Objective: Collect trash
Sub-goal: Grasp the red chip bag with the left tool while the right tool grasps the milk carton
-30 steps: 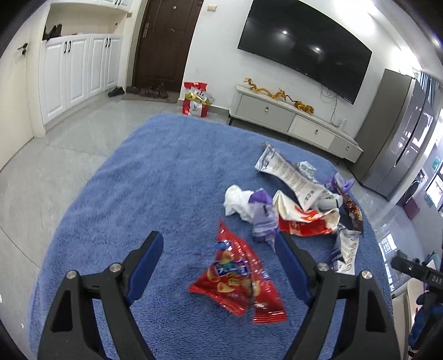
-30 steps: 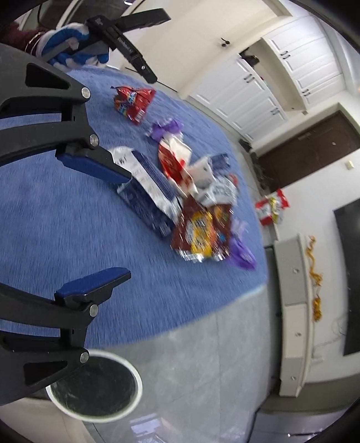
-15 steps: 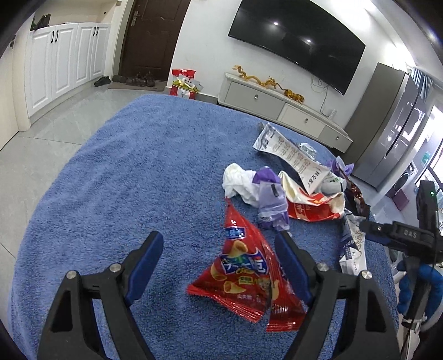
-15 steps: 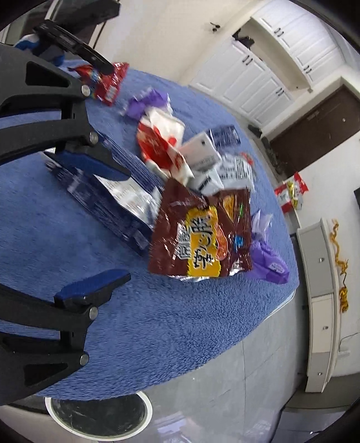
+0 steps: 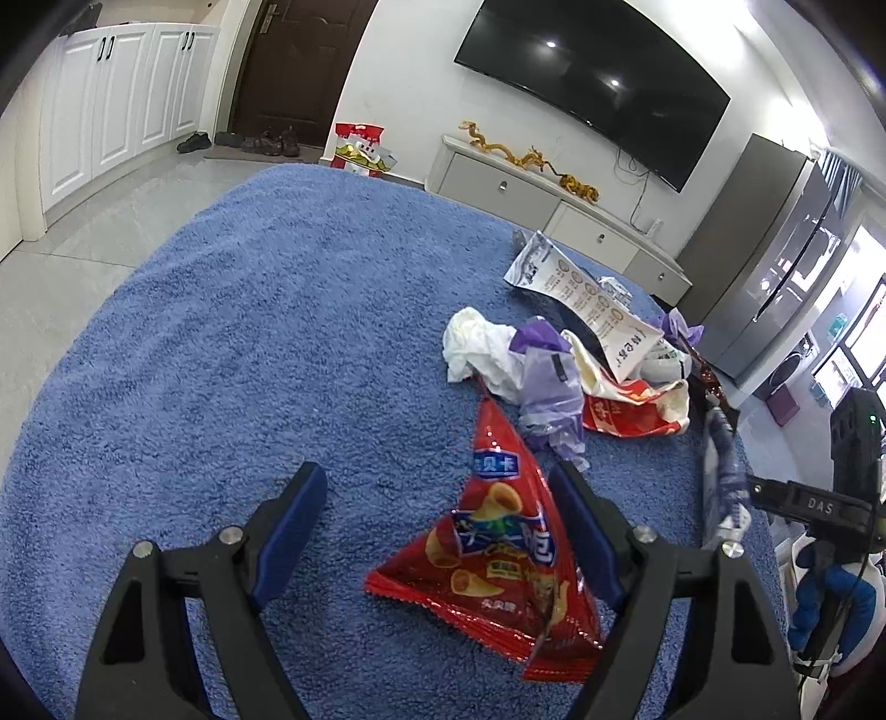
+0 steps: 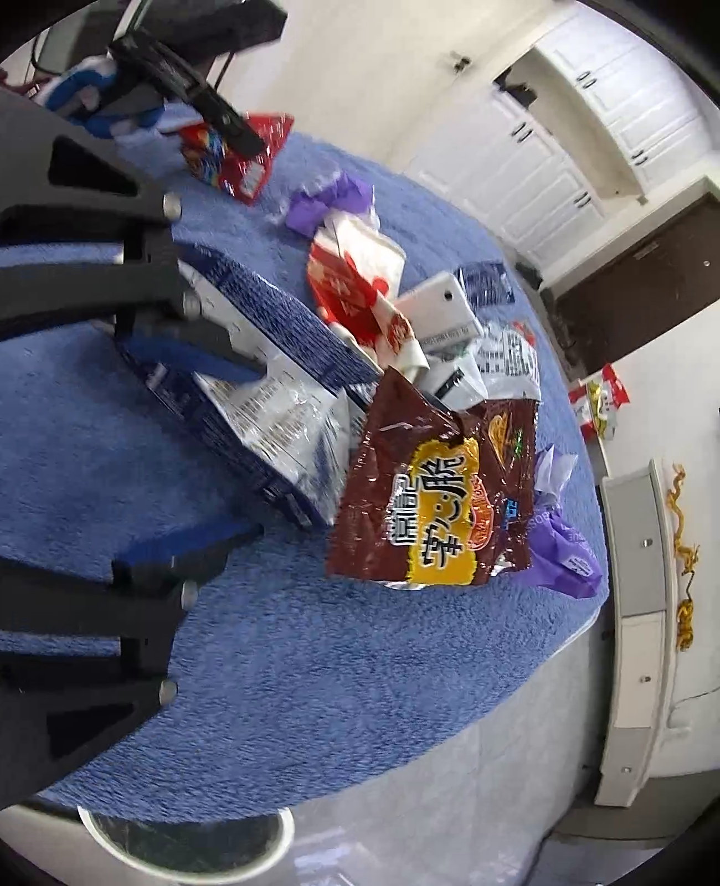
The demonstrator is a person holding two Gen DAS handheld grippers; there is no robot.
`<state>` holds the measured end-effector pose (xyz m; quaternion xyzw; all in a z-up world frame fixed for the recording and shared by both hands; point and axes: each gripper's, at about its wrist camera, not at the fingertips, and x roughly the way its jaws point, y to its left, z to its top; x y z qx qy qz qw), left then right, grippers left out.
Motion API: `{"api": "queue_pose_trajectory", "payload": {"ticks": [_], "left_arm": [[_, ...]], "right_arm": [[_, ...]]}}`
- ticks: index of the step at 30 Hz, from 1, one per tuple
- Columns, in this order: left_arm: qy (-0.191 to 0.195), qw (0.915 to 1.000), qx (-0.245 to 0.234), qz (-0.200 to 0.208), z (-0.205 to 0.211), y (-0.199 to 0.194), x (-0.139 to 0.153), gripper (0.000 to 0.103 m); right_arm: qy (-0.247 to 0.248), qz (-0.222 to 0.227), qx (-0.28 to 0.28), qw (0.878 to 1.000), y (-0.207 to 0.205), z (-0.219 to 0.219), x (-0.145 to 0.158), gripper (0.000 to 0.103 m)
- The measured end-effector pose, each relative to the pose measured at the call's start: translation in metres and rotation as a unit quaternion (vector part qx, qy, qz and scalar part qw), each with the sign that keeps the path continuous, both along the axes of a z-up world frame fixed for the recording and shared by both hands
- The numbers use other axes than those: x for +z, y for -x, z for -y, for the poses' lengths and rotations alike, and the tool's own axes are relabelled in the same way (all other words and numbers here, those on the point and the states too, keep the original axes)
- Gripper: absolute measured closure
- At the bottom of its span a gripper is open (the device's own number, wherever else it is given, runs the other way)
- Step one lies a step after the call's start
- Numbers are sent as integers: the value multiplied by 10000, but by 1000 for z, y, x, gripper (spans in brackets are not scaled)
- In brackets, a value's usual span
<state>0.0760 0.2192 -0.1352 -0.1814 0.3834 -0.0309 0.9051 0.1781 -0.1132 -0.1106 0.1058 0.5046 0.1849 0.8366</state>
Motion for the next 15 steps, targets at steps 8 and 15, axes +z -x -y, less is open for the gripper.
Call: {"api": "queue_pose_trajectory", "payload": {"ticks": [8,15], "left_arm": [[-58,9999,-42,80,2,5,3,51],[4,9999,12,168,3,15,11,76]], "right_arm": [[-607,-114,3,9981,12,13,-5,88],[-1043,11,160,9944,20,14,9,95]]}}
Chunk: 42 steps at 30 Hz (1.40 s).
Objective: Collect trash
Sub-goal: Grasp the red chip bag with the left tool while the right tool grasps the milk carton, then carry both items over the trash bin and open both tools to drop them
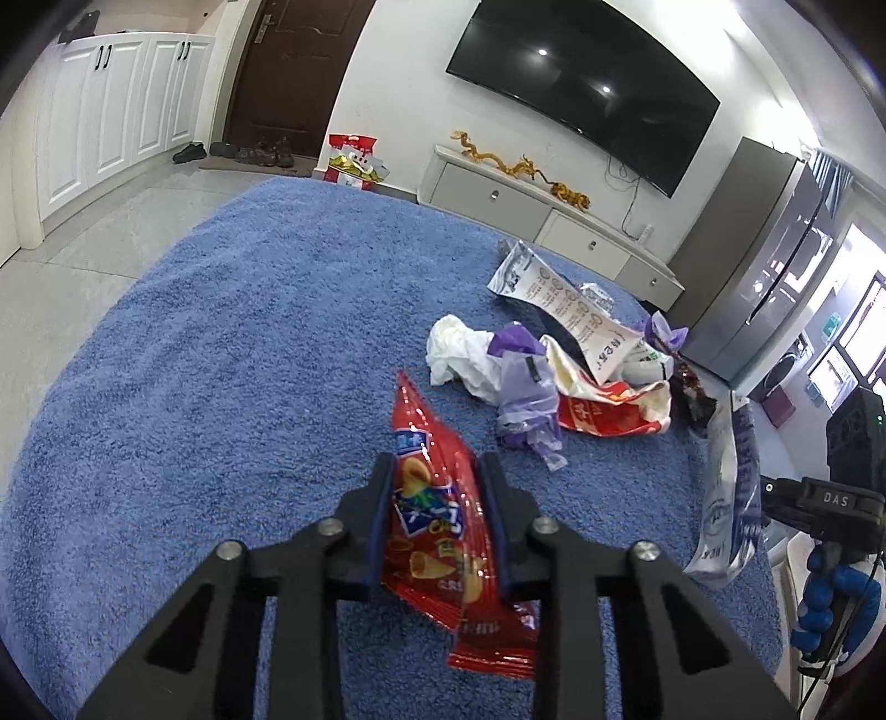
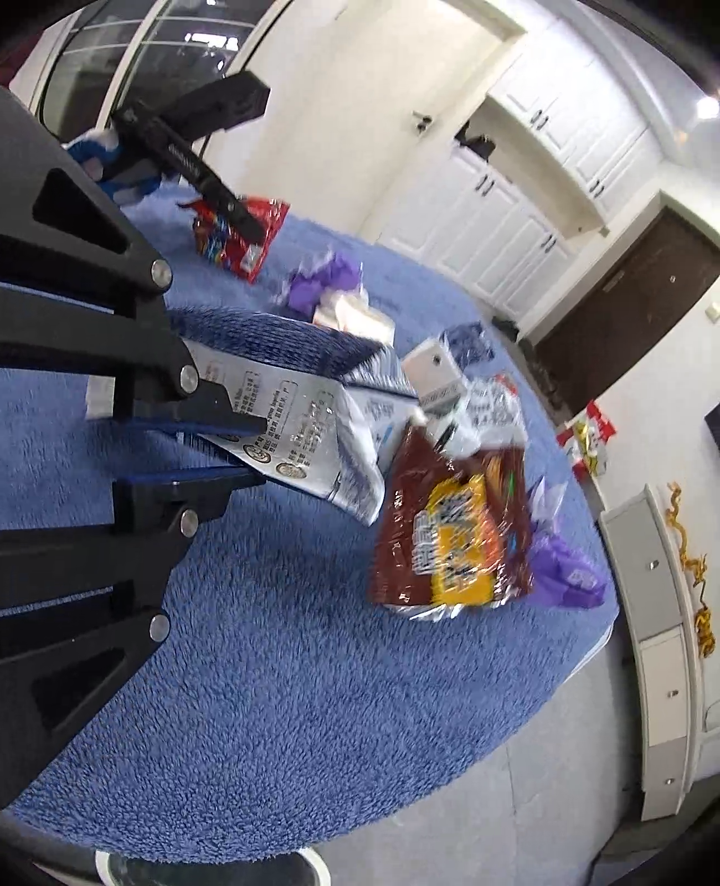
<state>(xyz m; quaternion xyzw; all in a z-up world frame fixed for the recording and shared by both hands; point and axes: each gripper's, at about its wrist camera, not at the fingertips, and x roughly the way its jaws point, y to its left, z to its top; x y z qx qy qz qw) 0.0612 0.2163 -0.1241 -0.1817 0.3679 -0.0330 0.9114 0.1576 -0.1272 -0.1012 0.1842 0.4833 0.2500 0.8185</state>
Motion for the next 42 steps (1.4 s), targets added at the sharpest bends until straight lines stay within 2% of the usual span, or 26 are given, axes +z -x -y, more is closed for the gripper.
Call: {"api": "queue_pose_trajectory", "payload": {"ticks": [5,12,18,24,28,33,35,38,42], "left_arm": [[-12,9999,117,121,5,14,14,77],[-129,9993,-90,354,30,26,41,78],[-190,9977,-502,421,68,24,61,78],[-429,9909,-1209,415,136,5,75,78],[-462,9808,-1868,326,197,-12,77,78],[-413,9609,-2733,153,290,-40,75,78],[-421,9514,-3049,85,332,-51,72,78],[-516,9397,-3381,-1,386,-64,65,78],[-653,9287,-3647,-149,441,-79,52,78]], "right_arm": [[-184,206,167,9995,14,2,12,100],[-482,449,93,9978,27,18,26,100],[-713,715,-134,9948,39,49,41,100],[-843,1030,-745,9883,55,114,52,100],[-871,1184,-1426,9788,72,181,51,100],[-681,1244,-2232,9644,91,252,39,100],[-437,1251,-2560,9576,98,281,32,100],[-180,1206,-2890,9495,100,312,19,100],[150,1027,-3168,9428,95,337,-3,100]]}}
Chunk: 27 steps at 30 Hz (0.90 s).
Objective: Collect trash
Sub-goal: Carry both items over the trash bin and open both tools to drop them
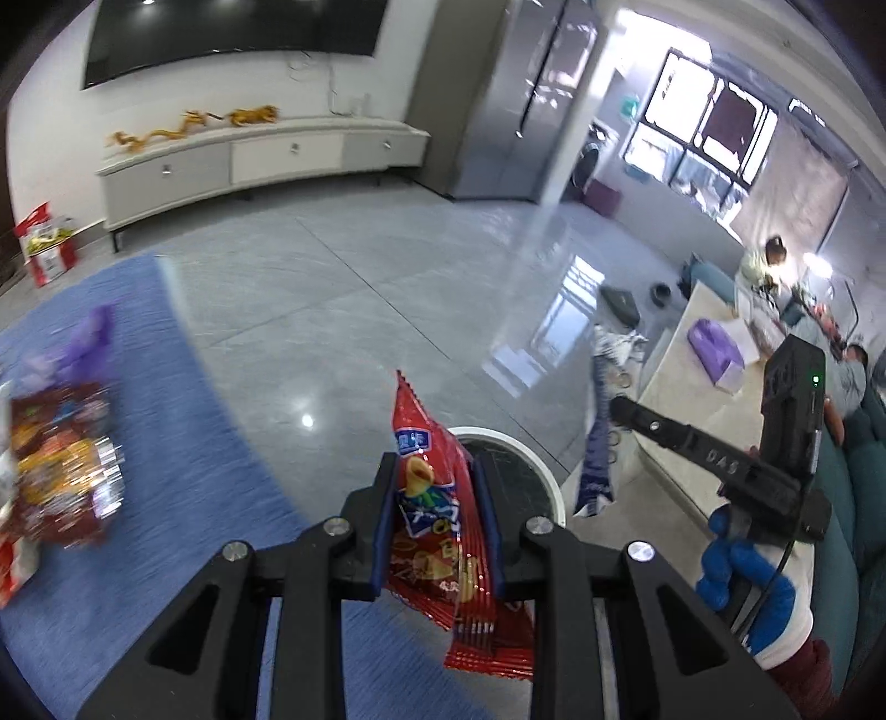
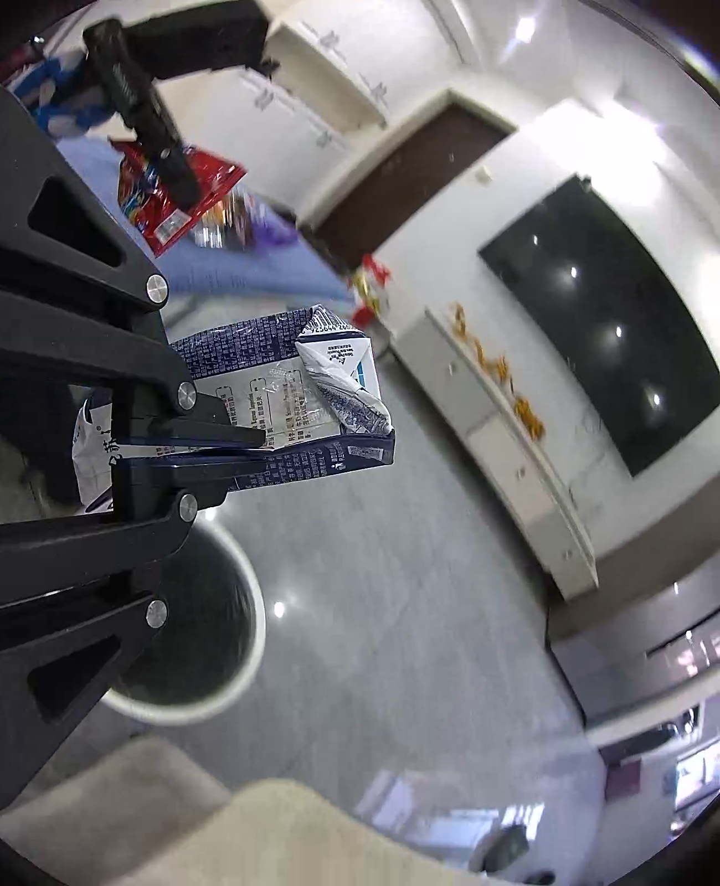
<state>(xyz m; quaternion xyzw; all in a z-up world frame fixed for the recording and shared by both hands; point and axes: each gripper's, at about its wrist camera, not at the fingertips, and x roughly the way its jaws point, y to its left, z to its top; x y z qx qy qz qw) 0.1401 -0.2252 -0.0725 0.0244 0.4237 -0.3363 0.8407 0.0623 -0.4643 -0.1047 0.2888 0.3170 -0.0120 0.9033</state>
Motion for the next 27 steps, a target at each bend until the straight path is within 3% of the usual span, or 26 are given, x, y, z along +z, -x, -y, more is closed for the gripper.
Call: {"api": "queue_pose_trajectory", "payload": {"ticks": [10,14,17,19,24,27], "left_arm": [[-379,9983,-119,-436,83,-34,-52,74],[-452,9969,-103,-640,99,-41,-69,67],[-365,9963,-141,-767,95,-43,-68,62],[-299,9967,-140,-745,92,-41,-65,48],[-176,9977,-121,-645,72,-30,-49,47],[-145,9988,-37,-467,54,-19,-36,47]], "right_arm": [[204,-628,-264,9975,-32,26,-52,98],[444,-858,-359,9947,-38,32,-62,96],[457,-928,-437,9937,-35,34,-64,96],[439,-912,-479,9937,-29,34,-62,95],[474,-815,-543,9941,-15,28,-48,87],[527,-697,-557,9946,-3,21,-36,73]]}}
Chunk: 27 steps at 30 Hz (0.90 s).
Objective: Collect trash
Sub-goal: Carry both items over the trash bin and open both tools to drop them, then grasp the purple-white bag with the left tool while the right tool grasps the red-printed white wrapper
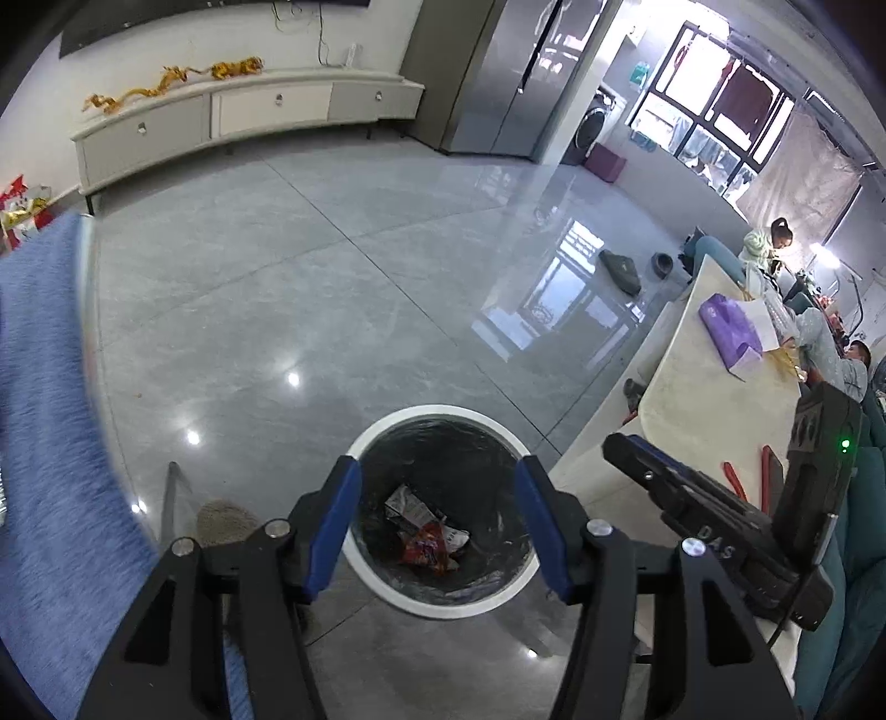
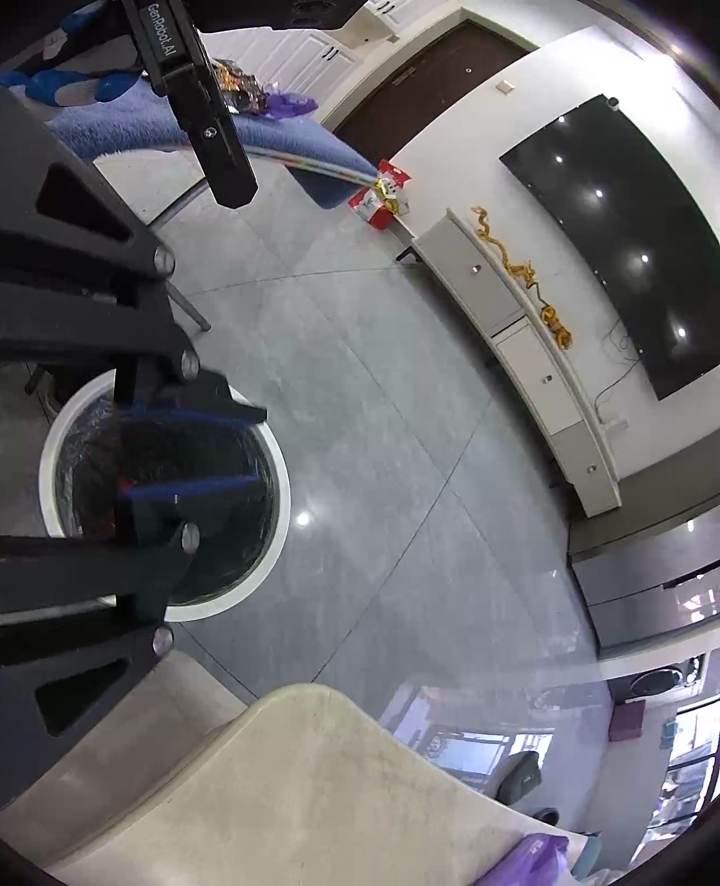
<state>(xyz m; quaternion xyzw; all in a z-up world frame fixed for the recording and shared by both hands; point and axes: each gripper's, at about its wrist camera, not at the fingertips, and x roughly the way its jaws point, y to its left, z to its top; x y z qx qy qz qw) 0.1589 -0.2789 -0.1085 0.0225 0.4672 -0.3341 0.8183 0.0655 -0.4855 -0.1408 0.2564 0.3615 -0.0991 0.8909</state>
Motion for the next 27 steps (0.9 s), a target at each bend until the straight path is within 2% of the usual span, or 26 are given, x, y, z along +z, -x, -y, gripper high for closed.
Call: {"api": "queue_pose_trajectory", "payload": {"ticks": [6,10,16,19,27], "left_arm": [[-78,9965,355,756,-51,26,23,47],[-222,9918,745,1012,-102,39,29,47],[-440,9834,1306,1179,-181,53,40,47],[-548,9757,1705,1264,-224,60,46,46],[-491,9582,2544,1211,-305,73,53,46]], "right_arm": [[286,138,111,9994,21,-25,27,69],[545,180,327,9978,27,-50,43,67],[572,366,707,9952,28,-87,64,67],[639,455,952,9924,24,-109,77,66],[835,723,1588,9811,18,-167,108,60]]}}
